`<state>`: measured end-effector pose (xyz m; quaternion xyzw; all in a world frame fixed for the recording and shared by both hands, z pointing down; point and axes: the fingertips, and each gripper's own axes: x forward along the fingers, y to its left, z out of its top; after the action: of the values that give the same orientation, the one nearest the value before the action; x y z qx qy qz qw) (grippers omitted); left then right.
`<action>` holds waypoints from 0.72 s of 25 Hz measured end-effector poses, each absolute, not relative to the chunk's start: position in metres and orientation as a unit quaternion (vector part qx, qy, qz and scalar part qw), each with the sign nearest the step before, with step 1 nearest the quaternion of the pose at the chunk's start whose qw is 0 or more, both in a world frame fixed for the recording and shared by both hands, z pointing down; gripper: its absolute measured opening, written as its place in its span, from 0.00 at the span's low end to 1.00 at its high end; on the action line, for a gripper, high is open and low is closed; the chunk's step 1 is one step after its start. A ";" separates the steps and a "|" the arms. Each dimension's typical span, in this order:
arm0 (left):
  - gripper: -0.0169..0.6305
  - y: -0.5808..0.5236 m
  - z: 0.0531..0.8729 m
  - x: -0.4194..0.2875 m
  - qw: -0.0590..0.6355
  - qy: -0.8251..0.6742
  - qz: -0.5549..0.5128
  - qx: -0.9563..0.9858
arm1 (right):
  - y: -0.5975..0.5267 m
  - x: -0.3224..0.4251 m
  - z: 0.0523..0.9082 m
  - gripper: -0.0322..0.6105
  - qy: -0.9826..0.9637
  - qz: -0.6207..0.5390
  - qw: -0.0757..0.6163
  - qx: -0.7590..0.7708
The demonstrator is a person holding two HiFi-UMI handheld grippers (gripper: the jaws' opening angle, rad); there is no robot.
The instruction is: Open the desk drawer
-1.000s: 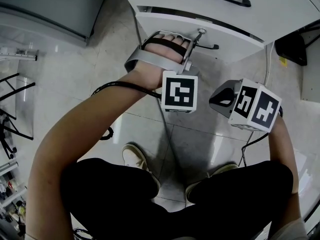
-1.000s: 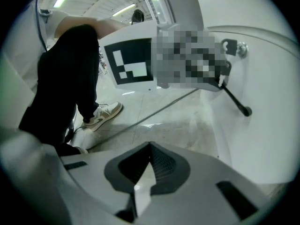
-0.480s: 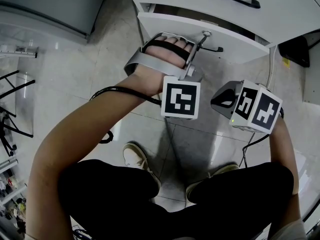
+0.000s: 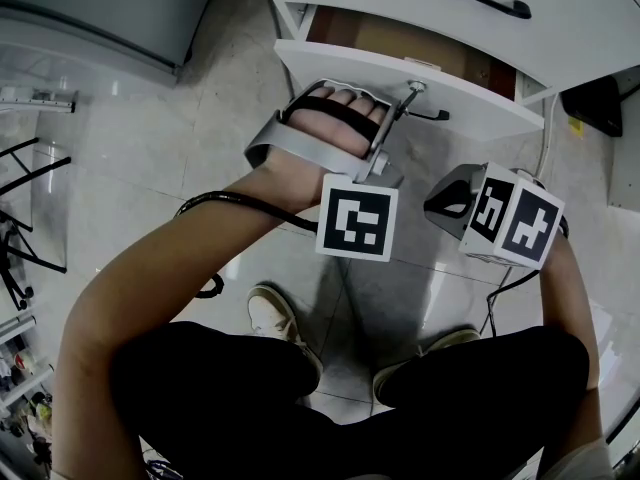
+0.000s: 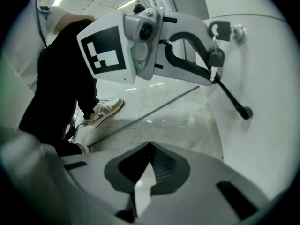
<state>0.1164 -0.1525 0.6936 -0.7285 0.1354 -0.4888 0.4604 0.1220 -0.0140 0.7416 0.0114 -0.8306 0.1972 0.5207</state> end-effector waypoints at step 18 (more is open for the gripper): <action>0.05 -0.110 0.697 0.099 0.444 0.095 -0.503 -0.736 | 0.020 0.104 0.731 0.07 -0.836 0.165 0.521 -0.054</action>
<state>0.0985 -0.1096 0.6972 -0.7360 0.0950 -0.5026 0.4435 0.1036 0.0204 0.7313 -0.0537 -0.8356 0.1650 0.5211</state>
